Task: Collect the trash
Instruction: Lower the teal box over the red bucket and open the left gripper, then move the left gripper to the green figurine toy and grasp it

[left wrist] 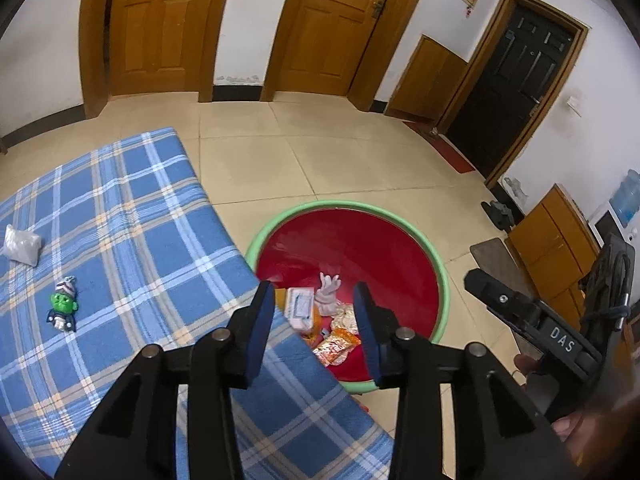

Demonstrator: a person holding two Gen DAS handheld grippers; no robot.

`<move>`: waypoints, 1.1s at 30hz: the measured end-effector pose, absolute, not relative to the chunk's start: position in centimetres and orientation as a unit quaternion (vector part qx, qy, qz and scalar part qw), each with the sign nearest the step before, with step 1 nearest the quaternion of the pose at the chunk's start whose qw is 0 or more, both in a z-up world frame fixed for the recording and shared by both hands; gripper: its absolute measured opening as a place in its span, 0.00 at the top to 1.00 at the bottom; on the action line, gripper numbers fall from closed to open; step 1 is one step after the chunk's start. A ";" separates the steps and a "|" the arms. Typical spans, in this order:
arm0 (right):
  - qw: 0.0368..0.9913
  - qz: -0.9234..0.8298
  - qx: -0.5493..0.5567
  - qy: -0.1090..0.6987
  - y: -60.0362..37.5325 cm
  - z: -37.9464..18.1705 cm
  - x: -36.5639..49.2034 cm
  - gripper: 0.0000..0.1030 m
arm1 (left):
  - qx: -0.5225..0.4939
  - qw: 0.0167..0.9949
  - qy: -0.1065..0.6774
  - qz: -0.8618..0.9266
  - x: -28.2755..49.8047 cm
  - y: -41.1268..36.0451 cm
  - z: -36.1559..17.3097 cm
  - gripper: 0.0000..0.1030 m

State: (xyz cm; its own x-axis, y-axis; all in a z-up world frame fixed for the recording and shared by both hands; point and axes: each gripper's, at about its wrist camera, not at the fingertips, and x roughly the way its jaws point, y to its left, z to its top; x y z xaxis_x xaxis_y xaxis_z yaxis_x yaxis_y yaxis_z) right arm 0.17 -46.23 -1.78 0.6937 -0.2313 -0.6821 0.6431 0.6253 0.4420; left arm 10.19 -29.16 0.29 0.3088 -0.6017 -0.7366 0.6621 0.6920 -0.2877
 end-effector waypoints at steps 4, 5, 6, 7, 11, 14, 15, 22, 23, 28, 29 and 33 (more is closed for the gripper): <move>0.852 -0.252 0.349 0.298 -46.1 -1.9 0.3 0.07 | 0.033 0.817 0.441 -0.371 10.9 -28.0 0.1 0.56; 0.852 -0.249 0.349 0.299 -46.1 -1.9 0.4 0.07 | 0.032 0.818 0.442 -0.366 11.3 -27.6 0.0 0.55; 0.852 -0.247 0.350 0.301 -46.0 -1.9 0.5 0.07 | 0.030 0.821 0.442 -0.361 11.5 -27.2 0.0 0.55; 0.852 -0.245 0.350 0.301 -45.9 -2.0 0.6 0.07 | 0.029 0.824 0.442 -0.355 11.7 -26.8 -0.1 0.55; 0.852 -0.242 0.349 0.306 -45.6 -2.2 0.9 0.07 | 0.027 0.835 0.442 -0.326 12.8 -24.7 -0.3 0.54; 0.852 -0.240 0.347 0.309 -45.4 -2.3 1.1 0.06 | 0.024 0.843 0.443 -0.303 13.8 -23.0 -0.6 0.54; 0.852 -0.240 0.347 0.310 -45.4 -2.3 1.2 0.06 | 0.022 0.845 0.444 -0.297 14.2 -22.5 -0.6 0.54; 0.850 -0.237 0.347 0.318 -45.2 -2.7 1.6 0.06 | 0.036 0.865 0.442 -0.237 16.3 -18.9 -1.5 0.54; 0.849 -0.237 0.347 0.319 -45.2 -2.8 1.7 0.06 | 0.038 0.867 0.442 -0.228 16.6 -18.5 -1.7 0.54; 0.849 -0.234 0.345 0.324 -45.0 -2.9 1.7 0.06 | 0.049 0.874 0.443 -0.195 17.8 -16.8 -2.8 0.54; 0.849 -0.234 0.345 0.325 -45.0 -2.9 1.8 0.06 | 0.054 0.875 0.443 -0.190 17.9 -16.6 -3.0 0.54; 0.847 -0.234 0.345 0.329 -44.9 -3.1 1.9 0.06 | 0.070 0.876 0.443 -0.179 18.4 -16.2 -3.9 0.54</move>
State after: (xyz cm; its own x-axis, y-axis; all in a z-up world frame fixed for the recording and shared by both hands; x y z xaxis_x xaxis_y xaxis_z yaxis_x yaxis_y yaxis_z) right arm 1.90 -44.94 -3.08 0.6738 -0.1708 -0.7189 0.6240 0.6526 0.4298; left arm 18.42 -16.23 -3.91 0.5429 -0.2518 -0.8011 0.3753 0.9262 -0.0367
